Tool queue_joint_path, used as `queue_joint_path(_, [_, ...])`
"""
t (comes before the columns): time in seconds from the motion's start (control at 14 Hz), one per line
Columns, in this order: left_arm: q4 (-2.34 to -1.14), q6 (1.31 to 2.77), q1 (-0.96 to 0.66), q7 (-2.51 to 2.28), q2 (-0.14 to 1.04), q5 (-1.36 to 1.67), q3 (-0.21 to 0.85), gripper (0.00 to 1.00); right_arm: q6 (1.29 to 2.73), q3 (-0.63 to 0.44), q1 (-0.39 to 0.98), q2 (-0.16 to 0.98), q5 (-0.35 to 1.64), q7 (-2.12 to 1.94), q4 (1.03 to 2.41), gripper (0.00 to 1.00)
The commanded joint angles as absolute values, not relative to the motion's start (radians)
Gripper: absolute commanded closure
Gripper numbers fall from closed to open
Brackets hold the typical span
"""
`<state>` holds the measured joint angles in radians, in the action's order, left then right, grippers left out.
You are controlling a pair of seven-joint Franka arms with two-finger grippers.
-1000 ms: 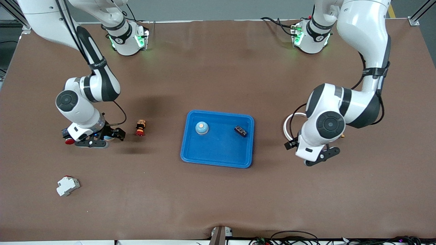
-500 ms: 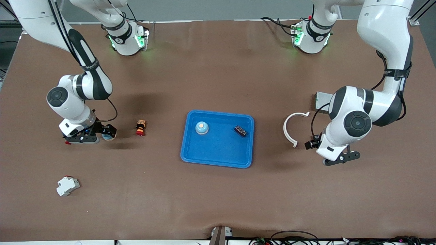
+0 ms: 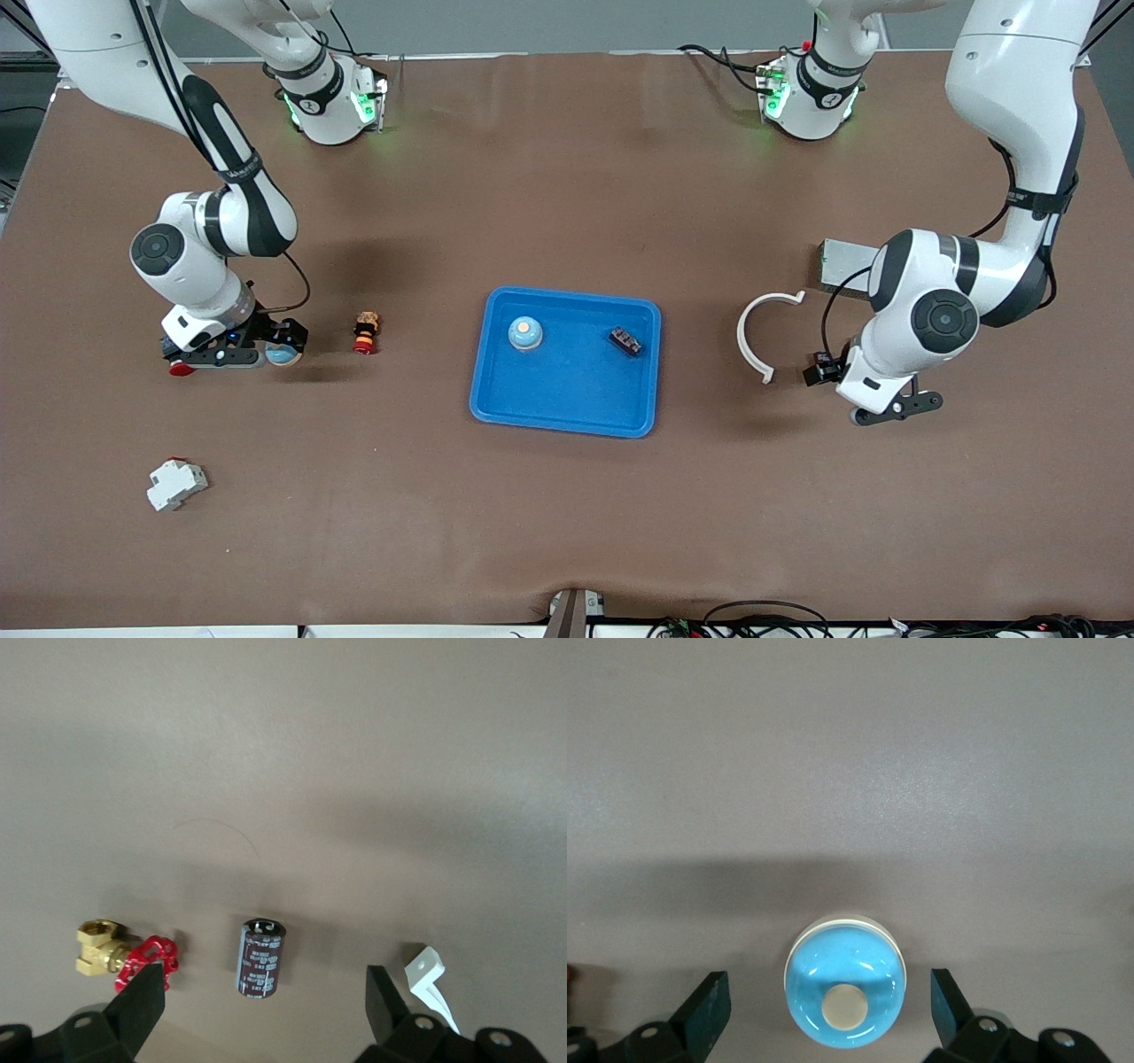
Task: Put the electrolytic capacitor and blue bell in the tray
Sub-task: 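Grasp the second blue bell with the right gripper while the left grasps a capacitor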
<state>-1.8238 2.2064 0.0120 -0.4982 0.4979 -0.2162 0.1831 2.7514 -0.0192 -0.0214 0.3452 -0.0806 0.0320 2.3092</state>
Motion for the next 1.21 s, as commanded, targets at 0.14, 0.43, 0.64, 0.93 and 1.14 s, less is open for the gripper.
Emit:
queue_joint_path(0.14, [-1.832,2.227,0.038,-0.486,0.541,-0.195,0.212,0.0,2.776,0.0,-0.058,0.351,-0.08,0.021,2.327,0.0])
queue_joint_path(0.43, [-1.835,2.227,0.057,-0.457,0.572,-0.193,0.213,0.0,2.796,0.0,-0.063,0.368,-0.08,0.021,2.326,0.0])
queue_joint_path(0.64, [-1.847,2.227,0.077,-0.446,0.578,-0.192,0.221,0.0,2.796,0.0,-0.063,0.37,-0.08,0.021,2.326,0.0])
queue_joint_path(0.93, [-1.85,2.246,0.132,-0.448,0.61,-0.15,0.278,0.0,2.796,0.0,-0.063,0.37,-0.08,0.023,2.326,0.0])
queue_joint_path(1.14, [-1.853,2.247,0.133,-0.448,0.618,-0.15,0.282,0.0,2.796,0.0,-0.061,0.368,-0.08,0.023,2.326,0.21])
